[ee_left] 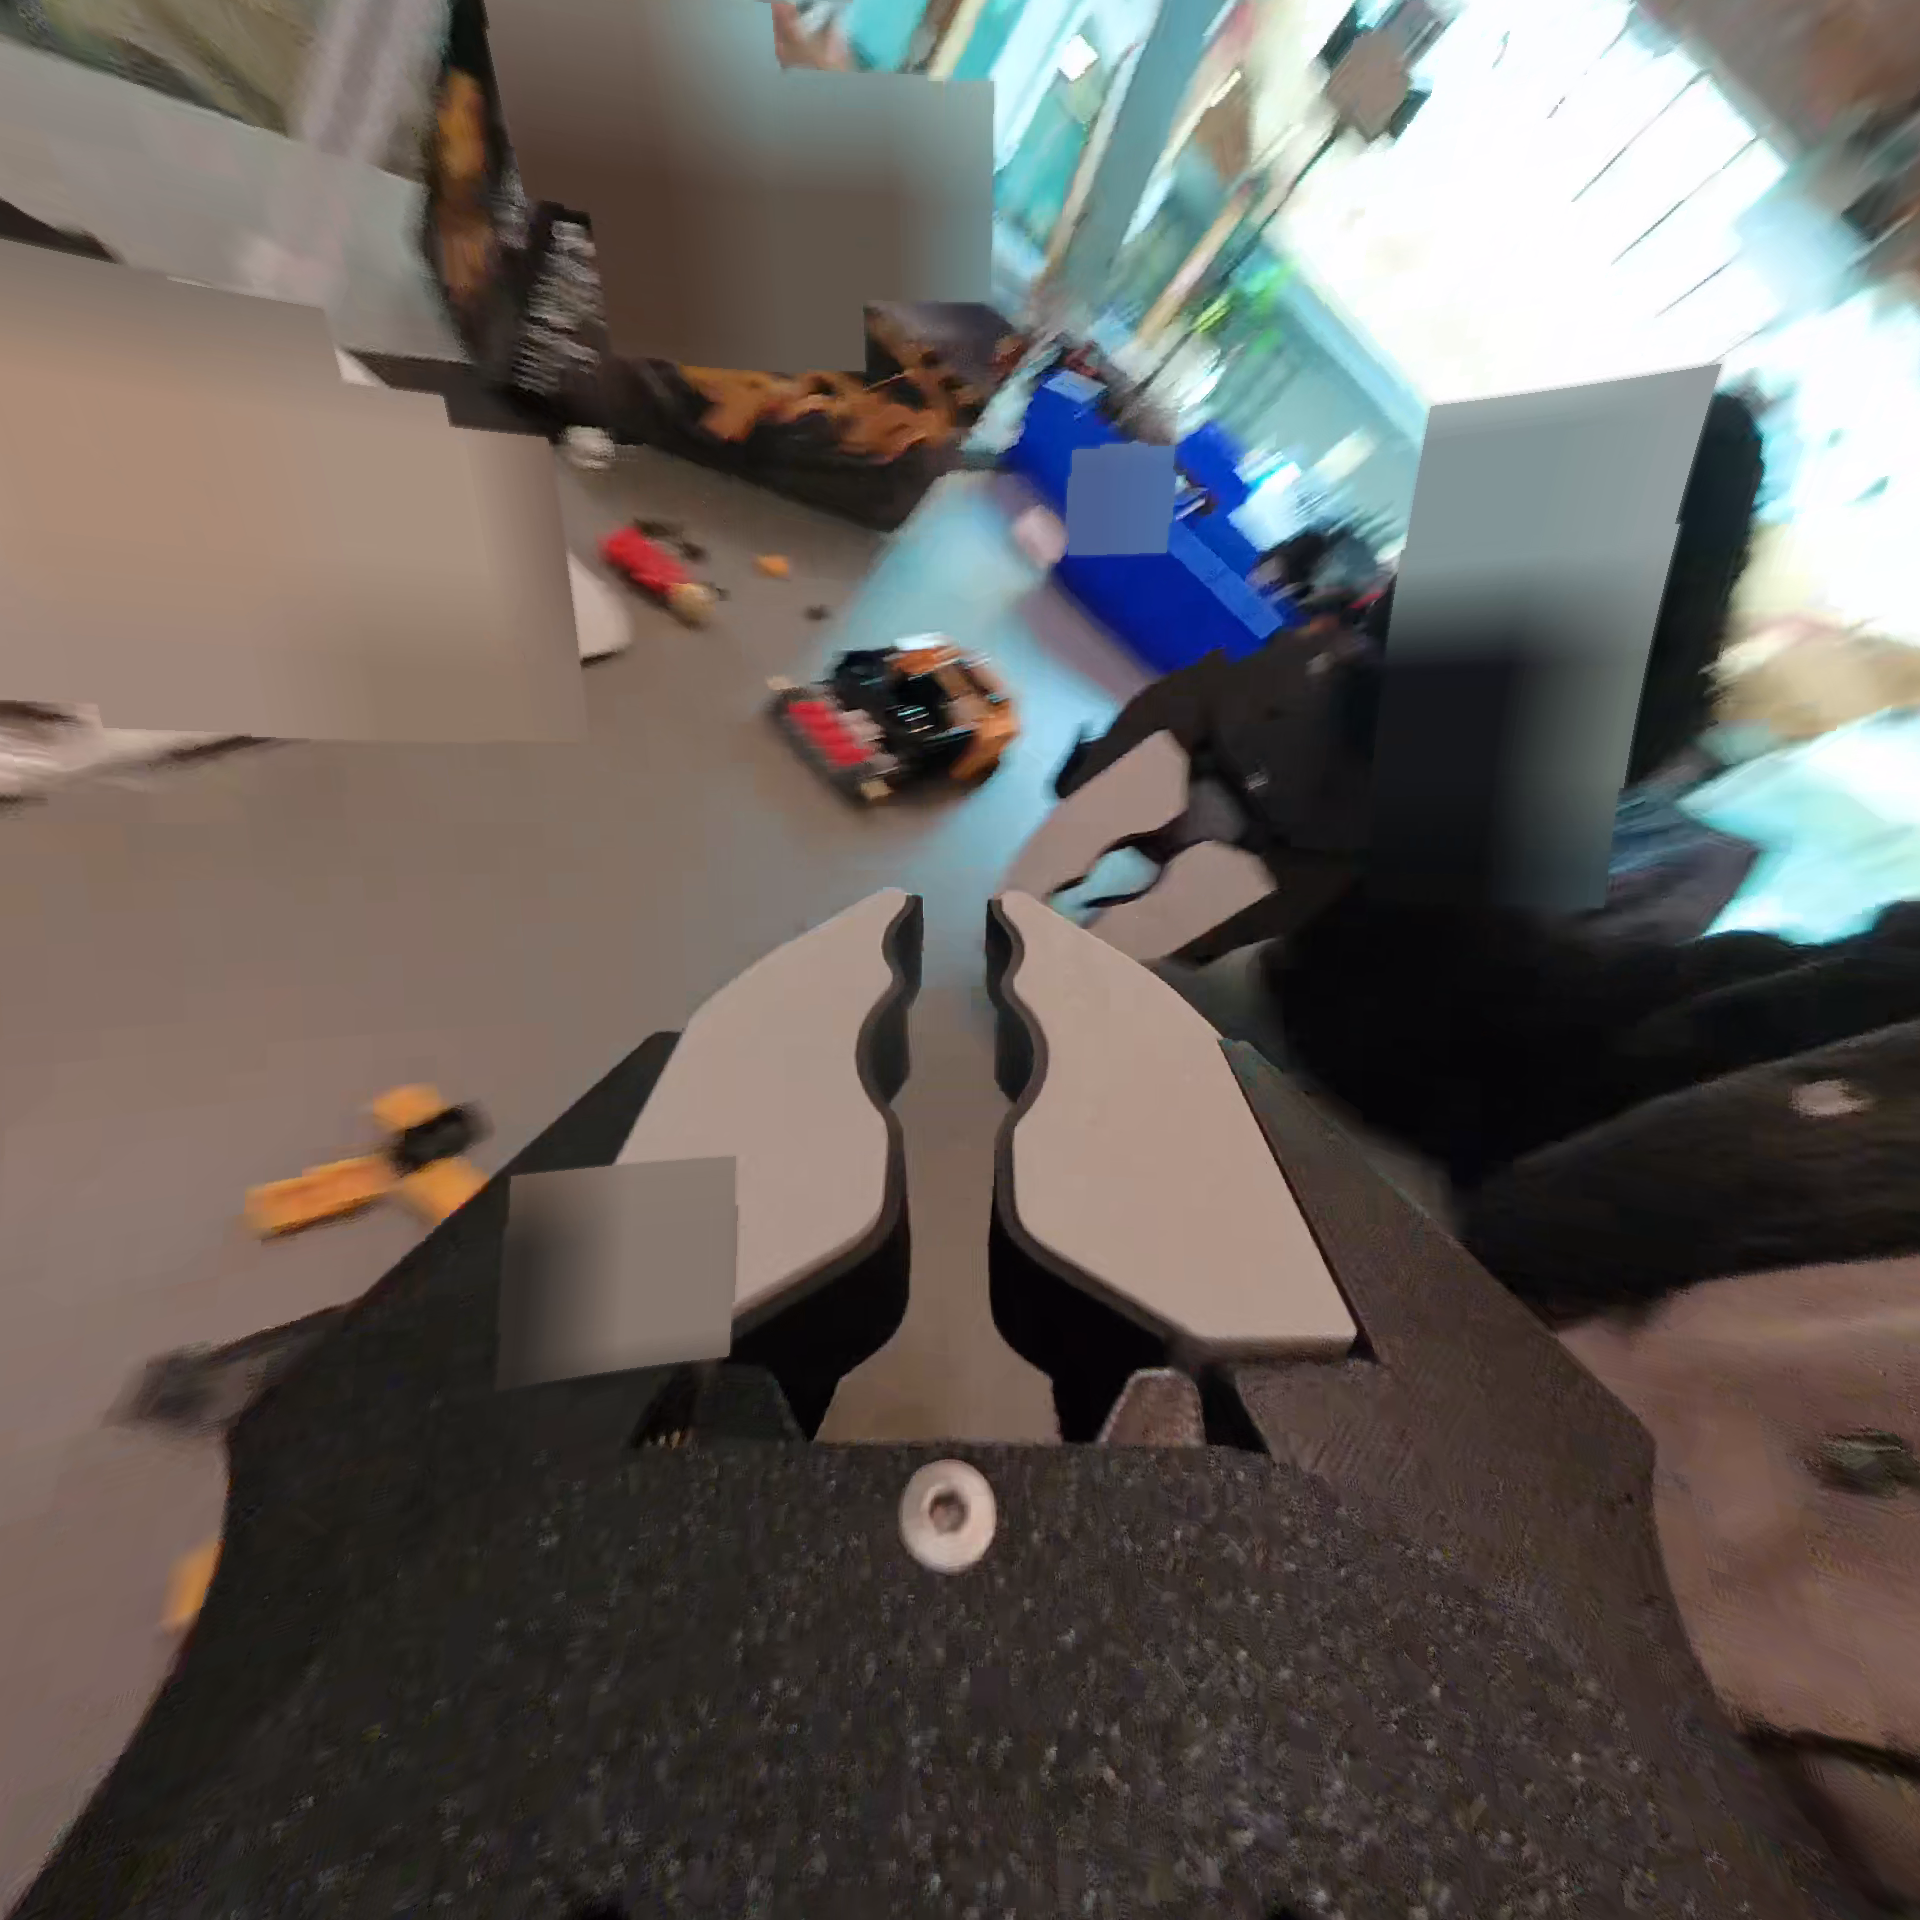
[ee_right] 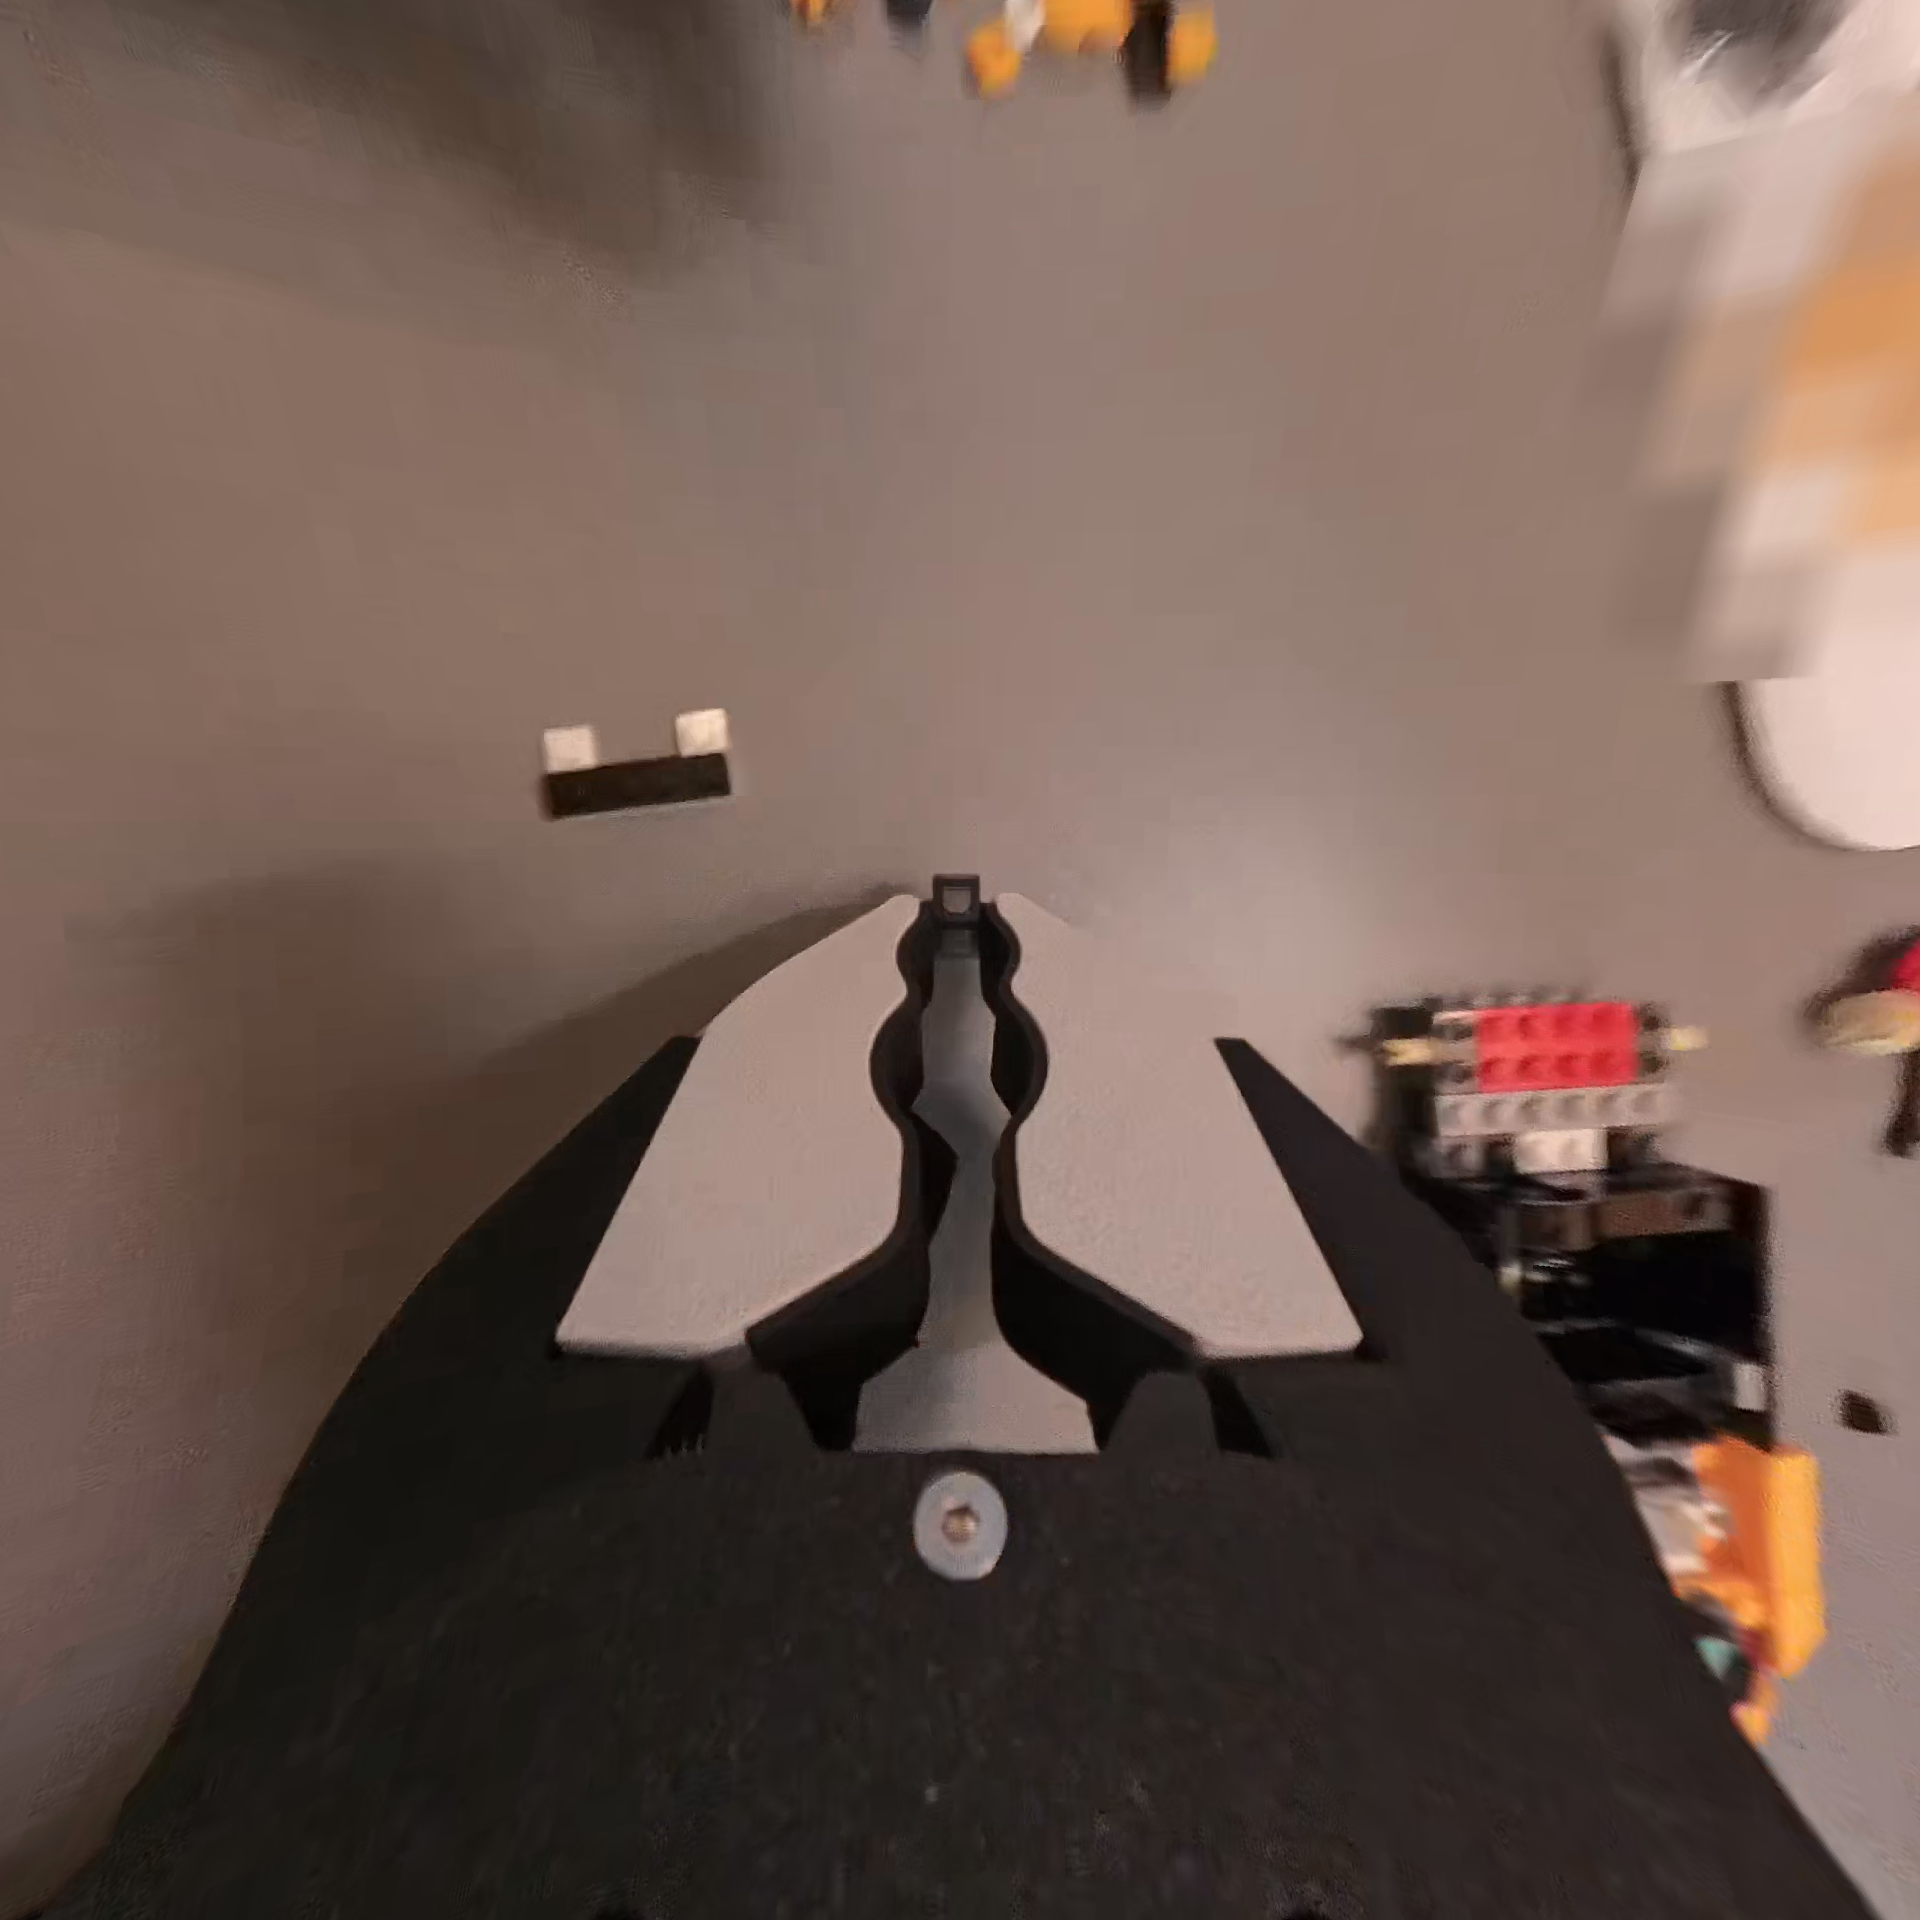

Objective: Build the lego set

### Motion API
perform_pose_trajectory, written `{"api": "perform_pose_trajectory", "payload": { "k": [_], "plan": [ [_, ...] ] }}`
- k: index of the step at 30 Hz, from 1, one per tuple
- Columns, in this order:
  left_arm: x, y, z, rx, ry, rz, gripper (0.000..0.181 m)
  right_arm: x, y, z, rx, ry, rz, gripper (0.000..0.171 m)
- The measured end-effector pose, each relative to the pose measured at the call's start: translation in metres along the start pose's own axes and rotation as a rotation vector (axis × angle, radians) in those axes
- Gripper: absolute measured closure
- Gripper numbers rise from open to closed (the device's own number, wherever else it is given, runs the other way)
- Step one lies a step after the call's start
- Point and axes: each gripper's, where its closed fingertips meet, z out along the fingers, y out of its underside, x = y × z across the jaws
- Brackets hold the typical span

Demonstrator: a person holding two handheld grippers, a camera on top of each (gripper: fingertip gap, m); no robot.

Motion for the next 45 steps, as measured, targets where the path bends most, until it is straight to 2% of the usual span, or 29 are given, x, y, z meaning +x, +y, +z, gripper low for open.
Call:
{"api": "perform_pose_trajectory", "payload": {
  "k": [1, 4, 7, 16, 34, 38, 43, 45],
  "plan": [
    [-0.010, 0.001, -0.007, -0.047, -0.089, 0.084, 0.171, -0.004, 0.003, 0.002, -0.026, -0.027, 0.012, 0.163],
    [-0.039, 0.002, -0.034, -0.188, -0.355, 0.331, 0.174, -0.009, 0.006, 0.003, -0.068, -0.044, 0.012, 0.163],
    [-0.053, 0.003, -0.052, -0.273, -0.477, 0.439, 0.174, -0.011, 0.007, 0.005, -0.095, -0.038, 0.011, 0.163],
    [-0.058, 0.023, -0.058, -0.405, -0.472, 0.440, 0.170, -0.009, 0.007, 0.007, -0.103, -0.023, 0.026, 0.163],
    [-0.065, 0.037, -0.054, -0.444, -0.446, 0.400, 0.167, -0.004, 0.006, 0.005, -0.046, -0.044, 0.090, 0.153],
    [-0.067, 0.033, -0.056, -0.419, -0.460, 0.408, 0.167, 0.011, -0.017, -0.009, 0.118, 0.000, 0.146, 0.152],
    [-0.074, 0.026, -0.057, -0.362, -0.476, 0.432, 0.170, 0.041, -0.066, -0.045, 0.523, 0.172, 0.166, 0.153],
    [-0.076, 0.029, -0.058, -0.371, -0.474, 0.426, 0.172, 0.052, -0.074, -0.059, 0.645, 0.260, 0.177, 0.161]
  ]
}}
